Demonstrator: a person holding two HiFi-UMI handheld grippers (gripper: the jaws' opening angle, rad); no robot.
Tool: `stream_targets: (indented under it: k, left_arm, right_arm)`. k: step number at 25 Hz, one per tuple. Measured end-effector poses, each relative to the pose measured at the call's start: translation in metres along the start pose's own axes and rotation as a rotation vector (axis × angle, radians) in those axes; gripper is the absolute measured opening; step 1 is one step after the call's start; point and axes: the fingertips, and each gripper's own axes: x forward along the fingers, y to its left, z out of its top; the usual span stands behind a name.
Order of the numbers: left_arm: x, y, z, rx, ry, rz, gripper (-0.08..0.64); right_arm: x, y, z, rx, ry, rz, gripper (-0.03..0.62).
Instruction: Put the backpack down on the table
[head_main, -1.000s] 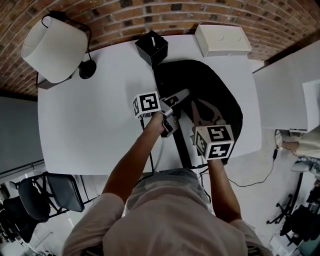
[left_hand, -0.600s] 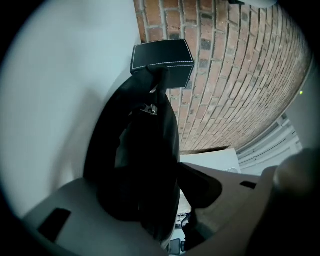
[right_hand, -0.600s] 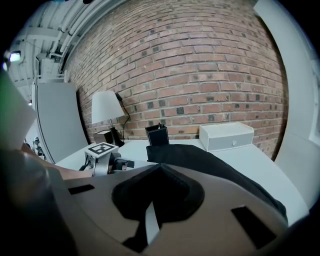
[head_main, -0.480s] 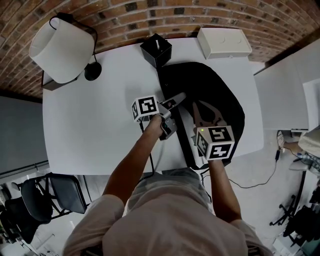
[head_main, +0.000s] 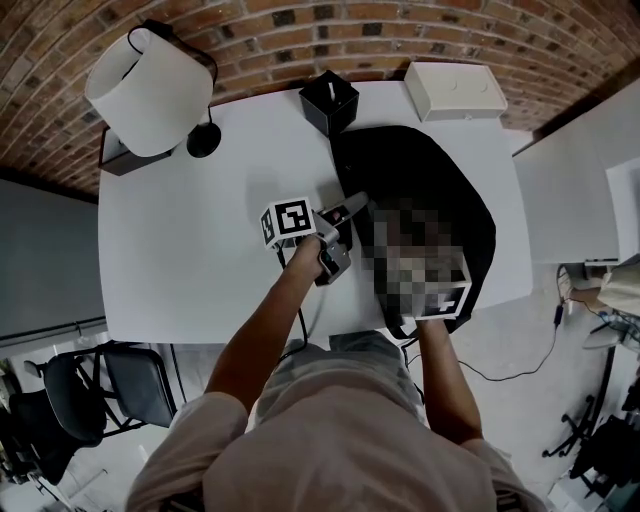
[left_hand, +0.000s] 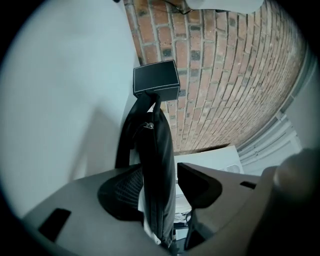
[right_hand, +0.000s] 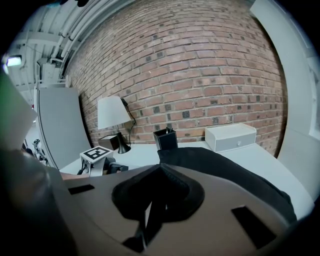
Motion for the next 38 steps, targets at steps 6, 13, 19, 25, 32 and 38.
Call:
stream_targets:
  k: [6, 13, 19, 25, 32, 38]
  left_arm:
    - [-0.032, -0.016, 0.002, 0.116, -0.001, 0.025, 0.198]
    - [-0.076, -0.04, 0.014, 0.269, -0.043, 0.081, 0.197]
    - [-0.116, -0.057, 0.018, 0.421, -0.056, 0.163, 0.196]
    - [-0.149, -0.075, 0.02, 0.538, -0.081, 0.203, 0.195]
    - [-0.178, -0.109, 0.019, 0.68, -0.126, 0.218, 0.175]
    - [-0.198, -0.123, 0.009, 0.84, -0.122, 0.269, 0.164]
  right_arm:
    - [-0.006, 0.023, 0.005, 0.021, -0.023, 0.016, 0.002]
    - [-0.013, 0.056, 0.016, 0.058, -0.064, 0.048, 0.002]
    - [-0.02, 0.088, 0.028, 0.028, -0.086, 0.061, 0.002]
    - [-0.025, 0.12, 0.036, -0.017, -0.108, 0.071, 0.002]
    - [-0.035, 0.152, 0.042, -0.059, -0.128, 0.075, 0.002]
    - [-0.044, 0.178, 0.045, -0.081, -0.149, 0.073, 0.002]
